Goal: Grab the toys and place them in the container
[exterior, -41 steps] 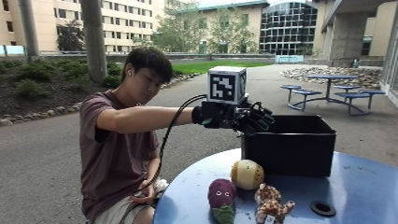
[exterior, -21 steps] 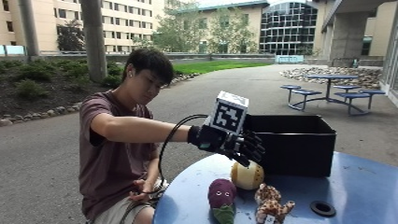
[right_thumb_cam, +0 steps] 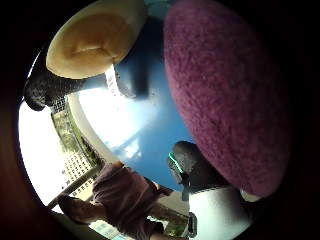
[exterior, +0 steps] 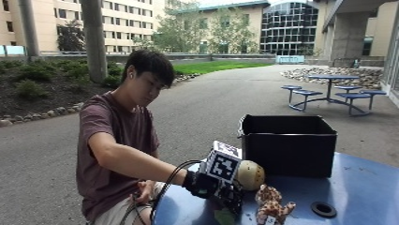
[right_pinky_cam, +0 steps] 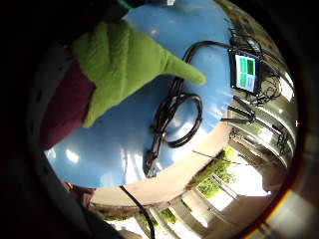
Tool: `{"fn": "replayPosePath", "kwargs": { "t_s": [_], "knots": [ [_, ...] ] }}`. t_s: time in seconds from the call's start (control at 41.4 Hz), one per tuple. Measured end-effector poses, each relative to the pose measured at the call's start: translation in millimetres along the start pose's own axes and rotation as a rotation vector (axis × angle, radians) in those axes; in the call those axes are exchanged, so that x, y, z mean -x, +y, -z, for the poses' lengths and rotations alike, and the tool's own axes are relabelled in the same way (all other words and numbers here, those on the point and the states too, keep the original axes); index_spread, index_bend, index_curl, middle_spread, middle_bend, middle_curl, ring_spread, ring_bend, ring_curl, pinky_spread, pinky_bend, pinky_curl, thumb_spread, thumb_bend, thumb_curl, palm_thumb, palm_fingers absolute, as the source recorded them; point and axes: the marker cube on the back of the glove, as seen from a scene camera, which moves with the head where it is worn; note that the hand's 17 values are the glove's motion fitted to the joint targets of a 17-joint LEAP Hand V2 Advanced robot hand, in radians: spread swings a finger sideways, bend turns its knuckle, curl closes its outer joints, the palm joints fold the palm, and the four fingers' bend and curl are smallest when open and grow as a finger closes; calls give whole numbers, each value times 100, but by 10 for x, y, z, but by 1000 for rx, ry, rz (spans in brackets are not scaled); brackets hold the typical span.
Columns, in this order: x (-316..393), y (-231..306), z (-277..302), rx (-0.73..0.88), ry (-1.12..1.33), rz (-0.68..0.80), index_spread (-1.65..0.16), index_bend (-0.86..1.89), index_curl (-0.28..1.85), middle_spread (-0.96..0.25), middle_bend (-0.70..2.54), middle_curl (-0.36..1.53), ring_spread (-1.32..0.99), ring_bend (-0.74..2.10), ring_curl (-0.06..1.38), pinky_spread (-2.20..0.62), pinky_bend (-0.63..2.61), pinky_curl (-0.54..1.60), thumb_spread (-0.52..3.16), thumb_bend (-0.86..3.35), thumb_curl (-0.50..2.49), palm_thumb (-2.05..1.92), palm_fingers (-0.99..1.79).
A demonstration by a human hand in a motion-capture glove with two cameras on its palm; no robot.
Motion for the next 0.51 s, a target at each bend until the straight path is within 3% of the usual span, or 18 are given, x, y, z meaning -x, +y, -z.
{"fn": "replayPosePath", "kwargs": {
  "t_s": [0.169,0.266,0.314,0.387,0.508],
  "knots": [
    [25,-103,-38,-114,-41,-25,-24,12,11,-20,89,45,-28,103,40,-22,40,22,144,41,46,77,116],
    [75,-181,12,-218,-107,-62,-22,27,17,-16,99,51,-26,114,48,-31,45,27,139,48,54,91,138],
    [115,-199,114,-267,-103,-77,-20,47,24,-14,100,52,-24,115,49,-34,53,31,138,52,59,98,154],
    [184,-164,426,-310,-81,-81,-17,64,30,-15,106,55,-25,120,52,-37,58,34,132,54,65,102,151],
    [300,4,1168,-346,-106,-60,-24,78,37,-16,113,60,-30,122,55,-37,65,39,100,27,67,71,116]
  ]
}}
